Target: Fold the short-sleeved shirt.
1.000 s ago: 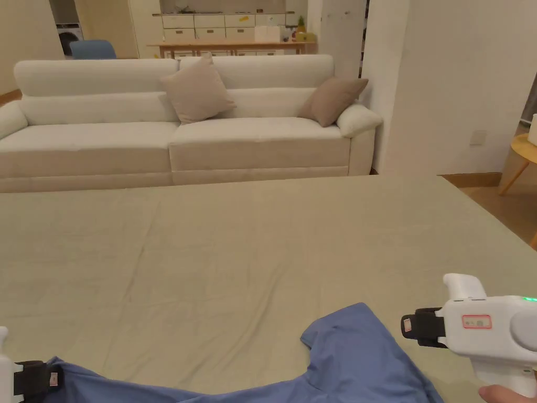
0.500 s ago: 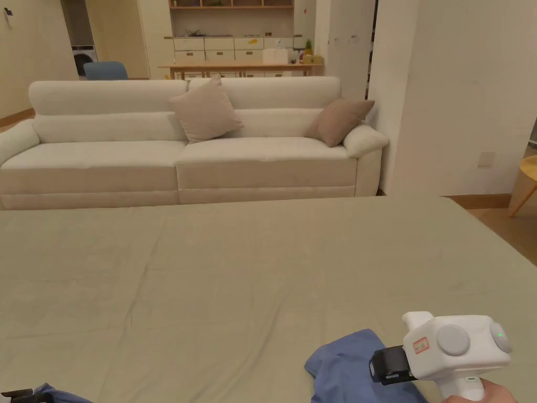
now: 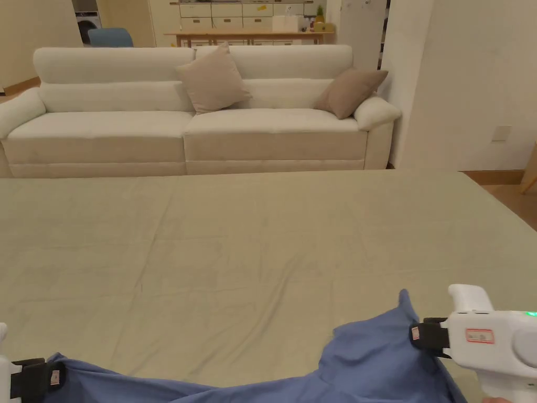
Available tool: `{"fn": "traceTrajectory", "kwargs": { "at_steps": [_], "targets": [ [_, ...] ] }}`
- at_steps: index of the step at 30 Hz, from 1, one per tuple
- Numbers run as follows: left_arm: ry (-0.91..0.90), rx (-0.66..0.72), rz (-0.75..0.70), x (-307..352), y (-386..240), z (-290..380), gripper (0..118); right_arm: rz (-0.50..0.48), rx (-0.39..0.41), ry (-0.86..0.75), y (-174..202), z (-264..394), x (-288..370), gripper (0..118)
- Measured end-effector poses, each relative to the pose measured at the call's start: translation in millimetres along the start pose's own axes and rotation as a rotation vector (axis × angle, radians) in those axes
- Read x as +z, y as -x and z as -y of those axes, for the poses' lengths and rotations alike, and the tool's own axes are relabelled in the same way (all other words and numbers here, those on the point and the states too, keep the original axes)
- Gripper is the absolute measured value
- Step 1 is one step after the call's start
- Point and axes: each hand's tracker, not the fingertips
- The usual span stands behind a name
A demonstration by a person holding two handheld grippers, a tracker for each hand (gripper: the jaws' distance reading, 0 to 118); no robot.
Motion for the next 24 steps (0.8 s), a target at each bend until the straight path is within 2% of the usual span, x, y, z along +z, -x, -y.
{"fn": "traceTrajectory", "kwargs": {
  "at_steps": [2, 4, 8, 10, 12, 14, 16, 18, 19, 21, 22, 23, 24],
  "targets": [
    [-0.017, -0.004, -0.003, 18.0, 1.1, 2.6, 0, -0.035, -0.011, -0.055, 6.2, 11.6, 44.3, 0],
    [-0.03, -0.014, -0.015, 33.1, 1.3, 10.0, 0, -0.026, -0.013, -0.094, 6.6, 31.4, 84.9, 0],
    [-0.059, -0.038, -0.015, 75.7, 2.3, 41.6, 0, -0.066, -0.059, -0.056, -5.0, 76.3, 146.8, 0],
    [-0.043, -0.063, -0.039, 86.5, 16.7, 59.1, 0, -0.068, -0.056, -0.029, -10.6, 104.1, 165.9, 0],
    [-0.019, -0.065, -0.04, 102.0, 22.9, 81.4, 0, -0.074, -0.034, 0.07, -21.9, 132.5, 168.6, 0],
    [0.024, -0.047, -0.031, 115.0, 36.4, 109.0, 0, -0.046, -0.056, 0.158, -32.3, 160.3, 167.7, 0],
    [0.097, -0.045, -0.036, 118.4, 45.9, 133.4, 0, -0.076, -0.072, 0.245, -41.5, 181.9, 161.7, 0],
    [0.181, -0.037, -0.051, 114.3, 50.0, 155.9, 0, -0.065, -0.048, 0.332, -45.4, 198.6, 154.9, 0],
    [0.207, -0.03, -0.069, 109.2, 55.2, 166.3, 0, -0.039, -0.003, 0.339, -41.1, 205.9, 149.5, 0],
    [0.269, -0.005, -0.082, 96.4, 58.8, 183.2, 0, -0.039, 0.027, 0.424, -43.5, 215.5, 136.3, 0],
    [0.293, -0.008, -0.08, 87.9, 62.6, 189.6, 0, -0.041, 0.015, 0.464, -46.6, 218.3, 128.5, 0],
    [0.305, 0.006, -0.096, 80.4, 66.2, 194.8, 0, -0.021, 0.003, 0.463, -45.7, 222.5, 127.0, 1],
    [0.331, 0.009, -0.101, 74.4, 69.3, 199.9, 10, -0.023, 0.003, 0.444, -46.9, 223.1, 125.7, 17]
  ]
}}
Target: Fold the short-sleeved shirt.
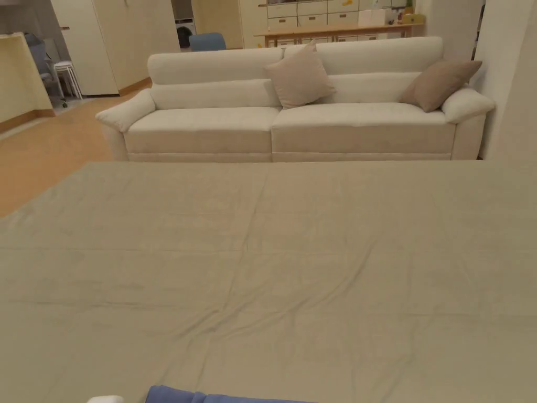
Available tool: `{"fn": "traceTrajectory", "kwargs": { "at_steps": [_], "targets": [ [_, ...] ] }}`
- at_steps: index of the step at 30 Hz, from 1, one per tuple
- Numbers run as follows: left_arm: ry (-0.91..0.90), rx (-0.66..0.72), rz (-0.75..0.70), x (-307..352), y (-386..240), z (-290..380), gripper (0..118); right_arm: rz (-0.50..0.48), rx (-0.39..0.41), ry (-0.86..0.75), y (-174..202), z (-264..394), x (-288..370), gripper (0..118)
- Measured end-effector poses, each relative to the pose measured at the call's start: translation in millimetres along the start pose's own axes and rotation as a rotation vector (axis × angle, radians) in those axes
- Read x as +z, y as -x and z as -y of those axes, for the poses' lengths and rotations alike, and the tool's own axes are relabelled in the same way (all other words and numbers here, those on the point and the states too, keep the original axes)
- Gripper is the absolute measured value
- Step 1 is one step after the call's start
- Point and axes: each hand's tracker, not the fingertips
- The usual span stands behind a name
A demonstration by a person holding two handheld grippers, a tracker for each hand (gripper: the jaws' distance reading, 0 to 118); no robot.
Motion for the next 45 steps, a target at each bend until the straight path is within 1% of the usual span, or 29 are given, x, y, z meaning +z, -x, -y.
{"fn": "traceTrajectory", "kwargs": {
  "at_steps": [1, 2, 3, 4, 5, 6, 10, 11, 14, 16, 17, 18, 19, 20, 21, 23, 28, 30, 31, 32, 33, 34, 35, 36, 38, 40, 42, 44, 45],
  "targets": [
    [0.035, 0.006, -0.019, -2.1, -7.7, -1.8, 26, -0.041, 0.005, -0.032, -2.1, -0.6, 4.2, 30],
    [0.006, 0.013, 0.001, 1.3, -6.7, 0.8, 30, -0.039, -0.004, -0.077, -0.2, -2.1, 12.1, 48],
    [-0.057, 0.046, 0.018, 7.9, -7.8, 0.0, 38, -0.009, -0.009, -0.105, 4.9, -3.7, 16.5, 87],
    [-0.07, 0.085, 0.022, 16.2, -6.5, -2.2, 56, 0.066, 0.007, -0.129, 10.1, -6.7, 28.2, 108],
    [-0.069, 0.115, 0.003, 23.1, -6.7, -3.6, 83, 0.117, 0.013, -0.188, 14.1, -9.9, 45.5, 115],
    [-0.089, 0.139, -0.005, 33.7, -4.3, -6.8, 105, 0.119, 0.021, -0.259, 16.8, -12.5, 63.3, 114],
    [-0.348, 0.228, 0.009, 108.0, 10.1, -27.6, 106, 0.166, 0.026, -0.594, 48.2, -29.0, 145.8, 114],
    [-0.408, 0.236, 0.005, 129.8, 9.5, -30.8, 106, 0.184, 0.05, -0.668, 57.6, -30.0, 165.6, 114],
    [-0.64, 0.138, -0.126, 190.3, -9.9, -29.7, 104, 0.289, 0.084, -0.864, 81.0, -34.5, 207.2, 114],
    [-0.838, 0.026, -0.15, 220.0, -27.4, -20.9, 103, 0.349, 0.074, -0.963, 98.4, -34.7, 222.9, 110],
    [-0.927, -0.004, -0.152, 232.0, -39.0, -20.5, 100, 0.368, 0.069, -1.027, 105.4, -35.6, 227.9, 101],
    [-0.938, 0.007, -0.147, 241.0, -45.1, -21.4, 82, 0.381, 0.052, -1.072, 111.2, -37.0, 231.0, 74],
    [-0.958, -0.014, -0.111, 250.8, -51.0, -22.6, 48, 0.372, 0.049, -1.115, 114.8, -39.8, 233.4, 42],
    [-0.991, -0.014, -0.1, 258.4, -56.3, -22.4, 6, 0.353, 0.046, -1.128, 118.9, -44.1, 235.7, 3],
    [-1.017, -0.02, -0.09, 259.8, -56.6, -24.6, 0, 0.366, 0.022, -1.133, 122.9, -47.9, 235.8, 0],
    [-1.012, -0.004, -0.132, 259.2, -61.3, -26.5, 0, 0.342, 0.013, -1.16, 125.3, -55.8, 231.3, 0],
    [-0.606, 0.046, 0.025, 205.0, -33.9, -60.7, 0, 0.24, 0.005, -1.176, 127.5, -54.8, 236.6, 0],
    [-0.434, 0.149, 0.244, 158.3, -6.9, -79.5, 0, 0.232, 0.024, -1.17, 129.1, -55.7, 236.3, 0],
    [-0.308, 0.236, 0.438, 127.6, 17.2, -86.4, 0, 0.217, 0.036, -1.159, 142.9, -56.5, 241.2, 0],
    [-0.133, 0.343, 0.602, 93.4, 39.3, -90.1, 2, 0.195, 0.037, -1.154, 143.8, -56.9, 240.4, 0],
    [-0.036, 0.402, 0.628, 79.7, 27.1, -85.6, 43, 0.177, 0.031, -1.147, 144.5, -57.3, 239.6, 0],
    [0.015, 0.425, 0.566, 55.2, 38.1, -82.6, 91, 0.162, 0.027, -1.139, 145.5, -57.7, 238.3, 0],
    [0.095, 0.365, 0.536, 32.9, 43.2, -78.9, 118, 0.15, 0.027, -1.132, 143.1, -59.1, 236.0, 0],
    [0.104, 0.328, 0.505, 16.5, 48.2, -75.0, 115, 0.149, 0.025, -1.122, 144.6, -60.6, 233.5, 0],
    [0.144, 0.358, 0.457, 1.9, 55.1, -75.4, 115, 0.143, 0.012, -1.109, 145.6, -63.3, 227.4, 0],
    [0.178, 0.361, 0.514, -16.1, 59.5, -75.3, 115, 0.102, 0.0, -1.095, 144.3, -66.7, 222.2, 0],
    [0.187, 0.375, 0.583, -19.6, 27.6, -73.6, 116, 0.095, 0.006, -1.092, 146.3, -68.9, 215.2, 0],
    [0.158, 0.324, 0.625, -18.8, 13.9, -74.7, 118, 0.083, 0.008, -1.078, 141.4, -71.8, 212.0, 0],
    [0.127, 0.306, 0.663, -39.5, 60.2, -73.8, 118, 0.068, 0.004, -1.071, 140.8, -72.2, 210.7, 0]
  ]
}}
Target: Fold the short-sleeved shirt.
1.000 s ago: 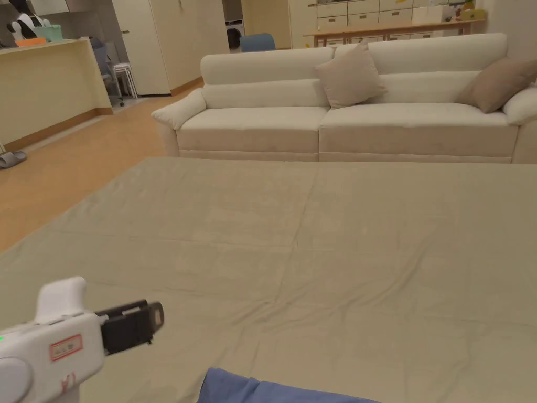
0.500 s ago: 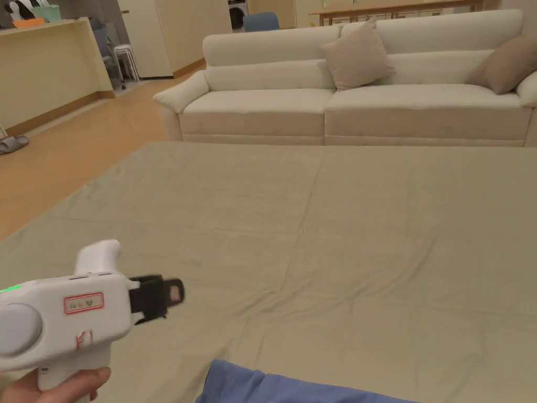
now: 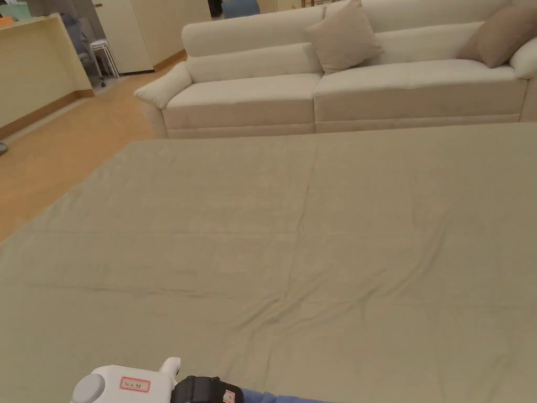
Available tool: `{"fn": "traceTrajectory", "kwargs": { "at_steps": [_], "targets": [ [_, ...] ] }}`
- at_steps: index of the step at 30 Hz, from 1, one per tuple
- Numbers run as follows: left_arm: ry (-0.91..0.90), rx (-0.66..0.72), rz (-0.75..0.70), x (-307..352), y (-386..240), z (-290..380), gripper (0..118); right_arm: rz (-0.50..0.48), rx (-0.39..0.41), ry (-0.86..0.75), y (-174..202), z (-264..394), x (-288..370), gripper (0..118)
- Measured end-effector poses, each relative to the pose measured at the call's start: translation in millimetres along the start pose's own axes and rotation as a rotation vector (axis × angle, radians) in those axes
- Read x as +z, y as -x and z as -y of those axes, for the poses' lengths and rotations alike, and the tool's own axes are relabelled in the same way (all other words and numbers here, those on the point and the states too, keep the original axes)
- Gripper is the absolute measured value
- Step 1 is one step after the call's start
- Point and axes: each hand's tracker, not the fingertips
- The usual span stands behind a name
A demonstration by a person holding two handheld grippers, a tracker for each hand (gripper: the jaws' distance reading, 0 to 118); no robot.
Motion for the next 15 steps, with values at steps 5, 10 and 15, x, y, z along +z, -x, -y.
{"fn": "traceTrajectory", "kwargs": {
  "at_steps": [5, 10, 15],
  "targets": [
    [-0.078, 0.016, 0.001, -12.1, -2.4, 4.2, 90, 0.015, 0.015, 0.004, 0.1, 3.5, -6.0, 0],
    [-0.025, 0.042, -0.225, -35.8, -12.2, 11.0, 6, -0.011, -0.026, 0.016, -0.1, 4.4, -16.1, 0],
    [-0.049, 0.056, -0.135, -17.8, -33.2, -3.6, 6, -0.01, -0.026, 0.034, 8.0, 7.3, -26.9, 0]
  ]
}}
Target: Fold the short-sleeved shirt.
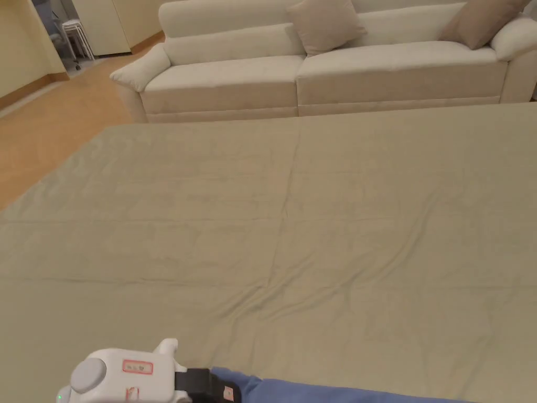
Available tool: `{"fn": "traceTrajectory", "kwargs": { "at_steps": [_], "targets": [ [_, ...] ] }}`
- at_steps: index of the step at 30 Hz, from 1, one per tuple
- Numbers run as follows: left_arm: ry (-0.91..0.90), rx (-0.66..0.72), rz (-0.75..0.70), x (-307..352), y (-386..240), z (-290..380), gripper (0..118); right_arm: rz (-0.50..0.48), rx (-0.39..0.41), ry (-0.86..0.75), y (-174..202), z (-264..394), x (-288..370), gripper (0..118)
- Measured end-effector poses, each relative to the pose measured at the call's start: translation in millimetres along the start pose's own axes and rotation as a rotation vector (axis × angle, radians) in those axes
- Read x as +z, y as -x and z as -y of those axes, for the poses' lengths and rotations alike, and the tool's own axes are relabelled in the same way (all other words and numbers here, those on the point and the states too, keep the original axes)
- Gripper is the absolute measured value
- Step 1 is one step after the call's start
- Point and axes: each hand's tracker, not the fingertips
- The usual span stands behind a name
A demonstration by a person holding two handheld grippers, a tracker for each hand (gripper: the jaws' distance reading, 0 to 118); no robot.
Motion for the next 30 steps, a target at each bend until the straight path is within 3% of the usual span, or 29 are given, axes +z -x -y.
{"fn": "traceTrajectory", "kwargs": {
  "at_steps": [3, 6, 8, 10, 13, 14, 16, 18, 21, 27, 28, 29, 30],
  "targets": [
    [-0.045, 0.102, 0.124, 30.4, -15.6, -0.4, 6, 0.014, 0.026, -0.005, 7.9, 3.5, -10.2, 0],
    [-0.08, 0.008, -0.028, 65.9, -0.3, -27.2, 6, -0.018, 0.016, 0.005, 10.1, 5.1, -26.0, 0],
    [-0.126, 0.049, -0.08, 91.2, 8.0, -33.2, 6, -0.028, 0.038, 0.018, 16.2, 7.1, -38.8, 0],
    [-0.196, 0.082, -0.163, 108.1, -0.4, -32.8, 6, -0.017, 0.1, 0.027, 22.0, 9.7, -49.8, 0],
    [-0.226, -0.03, -0.454, 117.3, -23.0, -31.7, 6, 0.023, 0.217, 0.033, 34.5, 17.4, -77.2, 0],
    [-0.234, -0.073, -0.48, 111.2, -39.1, -23.0, 6, 0.038, 0.251, 0.044, 37.5, 21.9, -90.7, 0],
    [-0.225, -0.185, -0.391, 96.2, -72.1, -5.6, 6, 0.021, 0.253, 0.065, 37.9, 27.5, -112.1, 0],
    [-0.223, -0.234, -0.395, 75.3, -107.4, 17.0, 6, -0.005, 0.25, 0.076, 44.2, 27.1, -120.3, 0],
    [-0.218, -0.269, -0.393, 34.3, -145.0, 41.0, 6, -0.037, 0.246, 0.049, 58.5, 20.1, -110.8, 0],
    [-0.058, -0.334, -0.242, -62.1, -180.7, 67.1, 6, -0.126, 0.192, 0.058, 58.2, 9.9, -84.4, 0],
    [-0.065, -0.285, -0.238, -64.5, -177.1, 67.3, 9, -0.116, 0.203, 0.058, 58.0, 10.7, -81.9, 0],
    [-0.053, -0.254, -0.2, -66.3, -166.4, 57.8, 25, -0.104, 0.213, 0.059, 57.8, 11.9, -78.4, 0],
    [-0.052, -0.227, -0.178, -61.2, -162.2, 55.8, 70, -0.104, 0.215, 0.058, 55.4, 12.1, -74.9, 0]
  ]
}}
